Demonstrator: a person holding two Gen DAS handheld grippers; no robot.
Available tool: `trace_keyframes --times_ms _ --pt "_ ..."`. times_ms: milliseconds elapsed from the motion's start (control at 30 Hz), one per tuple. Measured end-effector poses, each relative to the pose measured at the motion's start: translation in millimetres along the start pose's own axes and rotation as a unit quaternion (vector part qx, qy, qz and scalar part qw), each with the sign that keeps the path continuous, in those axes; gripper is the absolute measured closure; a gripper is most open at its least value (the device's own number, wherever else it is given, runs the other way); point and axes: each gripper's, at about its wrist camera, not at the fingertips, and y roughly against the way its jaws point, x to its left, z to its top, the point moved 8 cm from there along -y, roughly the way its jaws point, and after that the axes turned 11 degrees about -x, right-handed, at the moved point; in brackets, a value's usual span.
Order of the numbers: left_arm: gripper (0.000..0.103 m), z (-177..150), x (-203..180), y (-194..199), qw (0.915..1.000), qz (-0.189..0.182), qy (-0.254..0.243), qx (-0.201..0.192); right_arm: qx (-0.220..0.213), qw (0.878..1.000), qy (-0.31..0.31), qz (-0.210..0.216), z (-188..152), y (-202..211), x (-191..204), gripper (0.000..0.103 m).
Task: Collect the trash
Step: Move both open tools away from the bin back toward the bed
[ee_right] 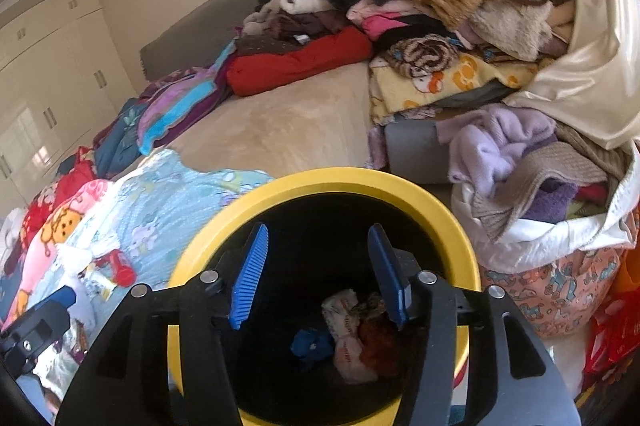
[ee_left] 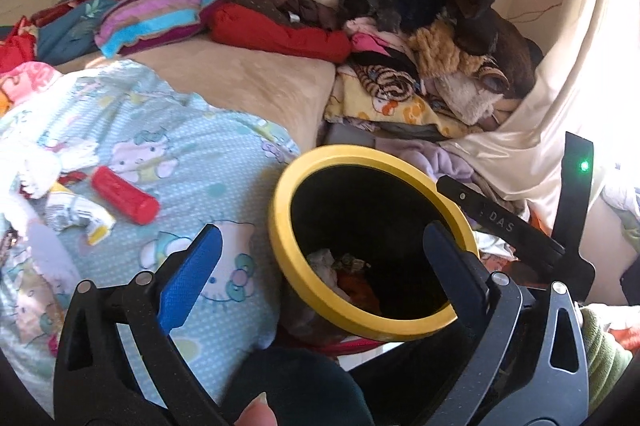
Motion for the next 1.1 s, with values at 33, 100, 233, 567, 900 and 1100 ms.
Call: trace_keyframes --times_ms 33,100,233,567,900,1100 --pt "0.011 2.4 2.7 2.9 1.0000 0.005 0.000 -0.004 0.000 1.000 0.004 0.004 0.5 0.7 4.4 0.052" --pt "0.011 6.2 8.1 8.0 0.9998 0.013 0.001 -0.011 -0.001 1.000 0.014 0.019 1.1 3.5 18.5 0.050" --pt "0.011 16.5 22.1 20.1 0.9991 0.029 0.010 -0.031 -0.004 0.999 0.031 0.041 1.6 8.5 41.1 0.048" --pt "0.011 34.0 47.4 41.2 0.9959 0.058 0.021 -0.065 -0.002 0.996 0.051 0.076 -1.8 18.0 78.3 0.045" --pt "0.011 44.1 79.7 58.3 0.9914 0.090 0.042 -0.086 0.000 0.989 0.083 0.124 -12.7 28.5 120.5 0.042" --pt "0.011 50.6 103.8 69.9 0.9872 0.109 0.061 -0.100 0.010 0.984 0.093 0.153 -20.6 33.2 144.4 0.041"
